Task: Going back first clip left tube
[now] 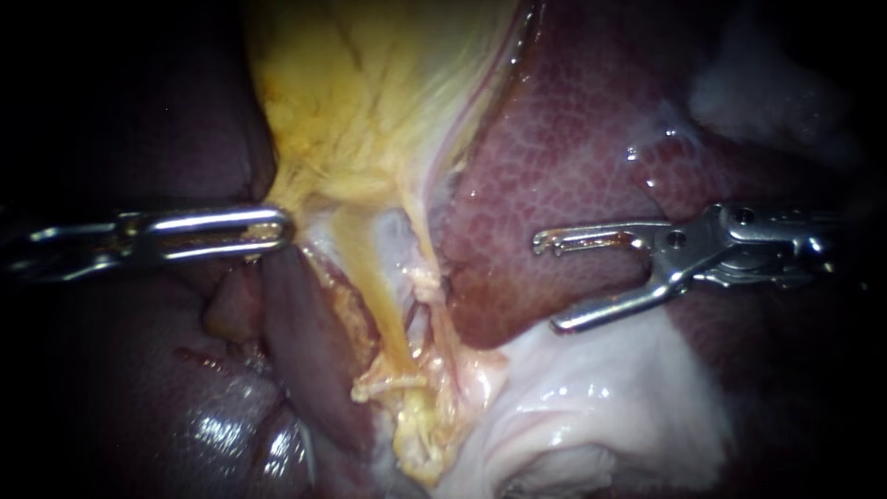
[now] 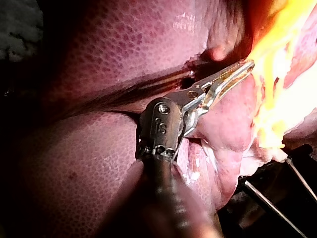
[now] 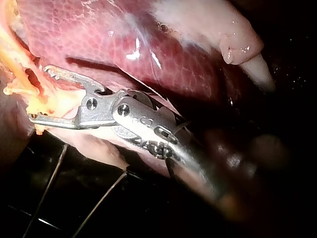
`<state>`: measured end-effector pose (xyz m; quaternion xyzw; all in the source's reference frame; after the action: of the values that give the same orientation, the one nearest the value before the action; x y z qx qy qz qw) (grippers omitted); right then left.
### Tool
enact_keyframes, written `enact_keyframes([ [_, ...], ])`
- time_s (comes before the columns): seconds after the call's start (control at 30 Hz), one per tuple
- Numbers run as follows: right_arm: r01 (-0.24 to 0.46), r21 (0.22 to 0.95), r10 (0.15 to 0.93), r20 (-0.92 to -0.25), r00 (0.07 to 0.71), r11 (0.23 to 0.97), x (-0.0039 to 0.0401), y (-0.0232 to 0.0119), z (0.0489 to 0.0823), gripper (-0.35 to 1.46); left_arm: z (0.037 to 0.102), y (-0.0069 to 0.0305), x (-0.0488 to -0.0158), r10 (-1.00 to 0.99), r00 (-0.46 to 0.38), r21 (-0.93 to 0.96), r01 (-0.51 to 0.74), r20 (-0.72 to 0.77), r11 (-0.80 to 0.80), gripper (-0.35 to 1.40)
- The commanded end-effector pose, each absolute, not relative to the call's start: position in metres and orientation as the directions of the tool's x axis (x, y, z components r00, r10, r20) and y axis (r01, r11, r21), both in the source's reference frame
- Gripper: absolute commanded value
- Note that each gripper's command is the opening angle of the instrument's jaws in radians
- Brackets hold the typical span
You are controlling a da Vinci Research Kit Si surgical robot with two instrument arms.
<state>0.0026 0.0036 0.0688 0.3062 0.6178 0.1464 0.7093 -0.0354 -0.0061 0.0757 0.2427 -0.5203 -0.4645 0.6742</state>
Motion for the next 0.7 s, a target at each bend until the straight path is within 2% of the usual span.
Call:
enact_keyframes([
  [0.03, 0.171, 0.615, 0.586, -0.787, 0.195, 0.769, 0.0024, 0.0036, 0.0688, 0.60, 0.0760, -0.0062, -0.0361, -0.878, 0.031, 0.810, 0.372, 0.477, 0.454, -0.35],
  [0.3, 0.175, 0.616, 0.585, -0.786, 0.199, 0.768, 0.0017, 0.0035, 0.0687, 0.60, 0.0765, -0.0058, -0.0398, -0.879, 0.037, 0.816, 0.356, 0.474, 0.455, -0.35],
  [0.7, 0.174, 0.616, 0.585, -0.786, 0.199, 0.768, 0.0017, 0.0033, 0.0684, 0.60, 0.0759, -0.0062, -0.0410, -0.879, 0.042, 0.818, 0.347, 0.476, 0.459, -0.35],
])
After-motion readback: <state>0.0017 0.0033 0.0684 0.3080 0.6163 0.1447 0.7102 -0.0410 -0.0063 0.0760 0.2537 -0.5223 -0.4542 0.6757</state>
